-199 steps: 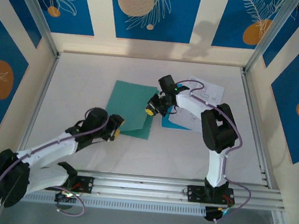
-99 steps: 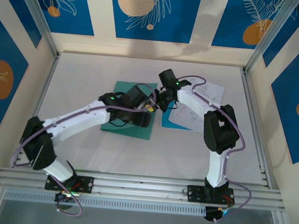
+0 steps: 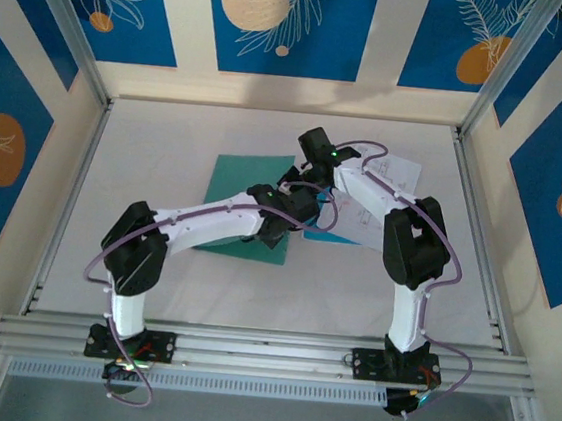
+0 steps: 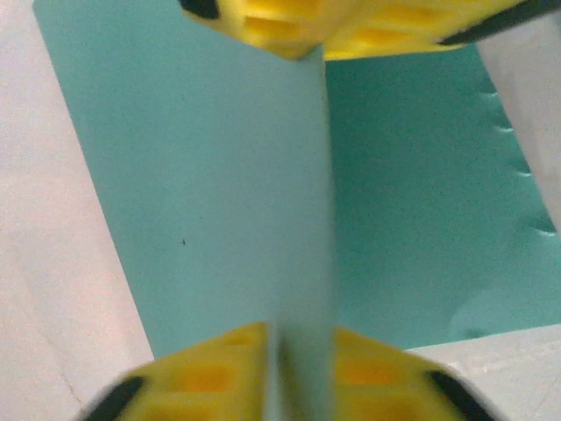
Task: Put the files into the folder
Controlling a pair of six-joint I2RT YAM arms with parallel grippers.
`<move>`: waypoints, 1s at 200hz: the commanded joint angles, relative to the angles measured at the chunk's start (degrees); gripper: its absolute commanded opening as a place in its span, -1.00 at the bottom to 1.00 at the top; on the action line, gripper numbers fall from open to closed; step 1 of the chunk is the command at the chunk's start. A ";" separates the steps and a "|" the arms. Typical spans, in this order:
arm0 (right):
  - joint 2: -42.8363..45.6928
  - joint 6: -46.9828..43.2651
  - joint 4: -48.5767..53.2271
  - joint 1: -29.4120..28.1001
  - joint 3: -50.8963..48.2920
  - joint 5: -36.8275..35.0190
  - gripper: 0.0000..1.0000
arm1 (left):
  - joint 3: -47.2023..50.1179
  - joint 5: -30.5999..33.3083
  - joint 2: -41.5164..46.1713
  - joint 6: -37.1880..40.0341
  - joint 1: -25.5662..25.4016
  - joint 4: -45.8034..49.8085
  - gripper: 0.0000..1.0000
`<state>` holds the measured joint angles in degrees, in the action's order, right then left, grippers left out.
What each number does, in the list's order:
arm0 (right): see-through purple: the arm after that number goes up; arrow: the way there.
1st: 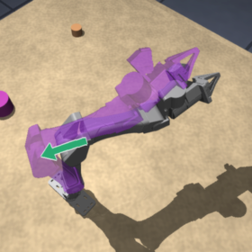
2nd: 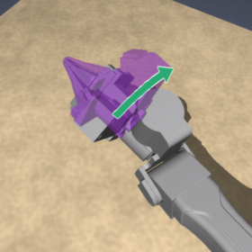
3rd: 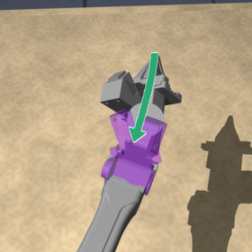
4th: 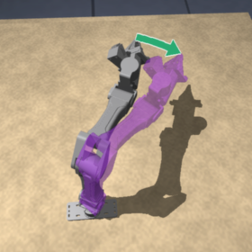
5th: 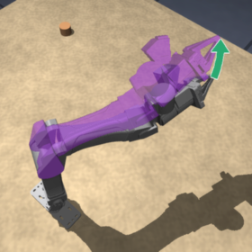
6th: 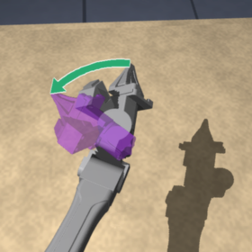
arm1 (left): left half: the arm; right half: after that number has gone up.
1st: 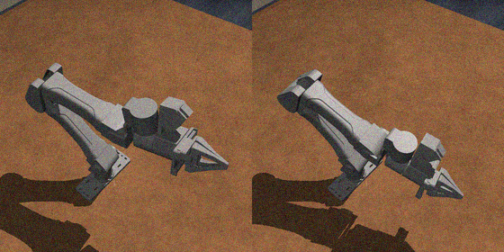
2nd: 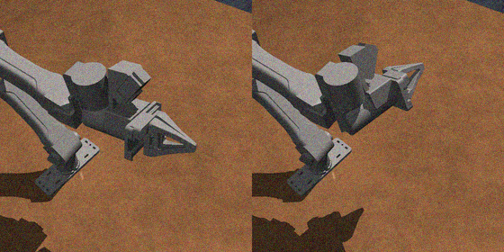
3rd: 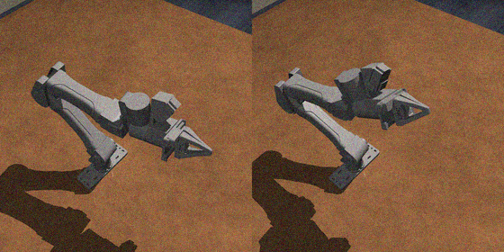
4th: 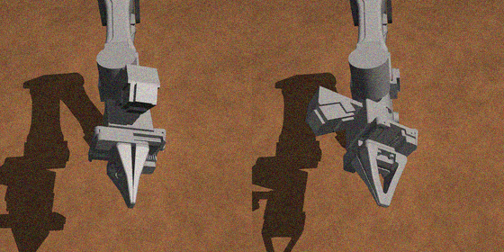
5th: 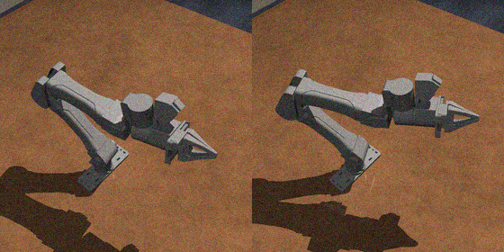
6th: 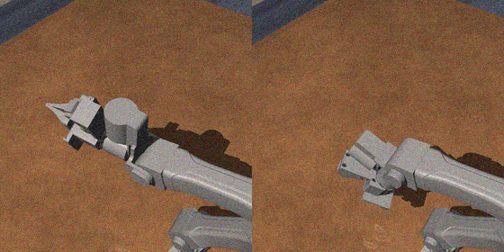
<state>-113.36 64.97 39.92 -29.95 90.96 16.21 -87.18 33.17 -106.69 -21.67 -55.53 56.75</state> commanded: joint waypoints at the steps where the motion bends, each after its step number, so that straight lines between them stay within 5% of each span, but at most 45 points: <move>1: 1.96 -1.46 2.74 0.07 1.68 2.68 -1.00 | -1.83 3.77 0.88 0.14 0.02 1.77 -1.00; 9: 2.45 -2.38 2.59 0.20 1.85 2.30 -0.87 | -1.01 3.55 2.06 0.09 0.07 1.01 -1.00; 36: 8.86 -4.81 -0.95 1.41 -1.18 -2.76 0.25 | 2.10 0.82 6.78 -0.38 0.48 -1.64 -1.00; 59: 15.67 -4.45 -5.08 3.94 -8.34 -6.82 0.50 | 3.54 -2.28 10.83 -2.46 1.42 -2.30 -1.00; 74: 18.99 -3.18 -7.08 5.64 -14.15 -7.84 0.48 | 4.37 -4.29 13.44 -4.06 2.23 -2.70 -1.00; 113: 18.18 -0.62 -11.94 4.77 -23.05 -4.98 0.00 | 6.20 -8.45 18.25 -6.96 4.40 -3.35 -1.00; 166: 3.50 -0.74 -9.81 -1.13 -15.86 -3.07 -0.60 | 10.04 -9.78 23.94 -8.18 6.97 -3.67 -1.00; 200: -2.39 -0.32 -5.80 -1.42 -12.69 -5.09 -0.70 | 14.75 -12.08 29.59 -10.39 11.11 -5.02 -1.00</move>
<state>-113.86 64.58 29.76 -31.73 75.77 11.94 -75.77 24.14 -81.80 -29.10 -47.62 51.57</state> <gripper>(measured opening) 0.154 0.051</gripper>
